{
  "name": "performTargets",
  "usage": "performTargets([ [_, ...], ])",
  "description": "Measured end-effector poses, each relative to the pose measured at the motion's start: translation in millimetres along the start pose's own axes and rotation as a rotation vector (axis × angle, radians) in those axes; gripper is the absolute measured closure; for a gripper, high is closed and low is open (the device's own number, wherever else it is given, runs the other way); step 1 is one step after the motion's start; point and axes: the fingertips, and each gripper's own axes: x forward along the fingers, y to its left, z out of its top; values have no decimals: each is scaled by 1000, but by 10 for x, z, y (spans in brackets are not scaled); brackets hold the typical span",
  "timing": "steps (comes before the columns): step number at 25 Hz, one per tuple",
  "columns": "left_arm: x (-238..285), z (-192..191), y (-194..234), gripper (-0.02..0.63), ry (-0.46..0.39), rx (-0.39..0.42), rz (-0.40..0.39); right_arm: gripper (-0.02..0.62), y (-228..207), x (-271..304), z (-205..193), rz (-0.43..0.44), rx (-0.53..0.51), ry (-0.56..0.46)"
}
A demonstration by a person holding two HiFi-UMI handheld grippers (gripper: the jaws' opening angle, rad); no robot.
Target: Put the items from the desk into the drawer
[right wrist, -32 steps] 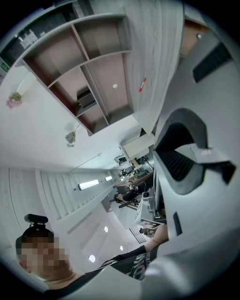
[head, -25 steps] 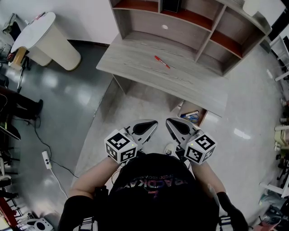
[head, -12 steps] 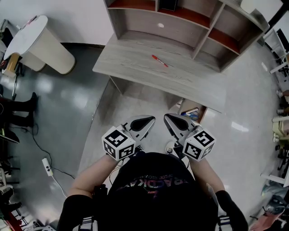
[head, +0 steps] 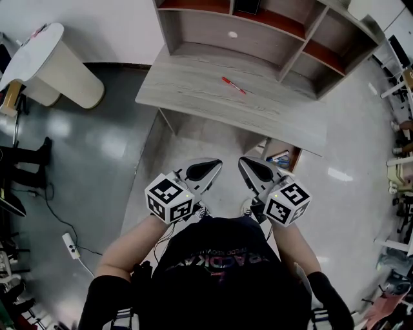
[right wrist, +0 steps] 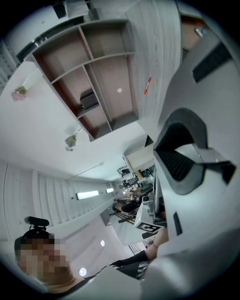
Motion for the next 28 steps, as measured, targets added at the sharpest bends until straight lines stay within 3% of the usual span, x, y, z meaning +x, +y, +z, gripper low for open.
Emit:
performTargets([
  [11, -129, -5, 197, 602, 13, -3, 13, 578, 13, 214, -53, -12, 12, 16],
  [28, 541, 275, 548, 601, -8, -51, 128, 578, -889, 564, 314, 45, 0, 83],
])
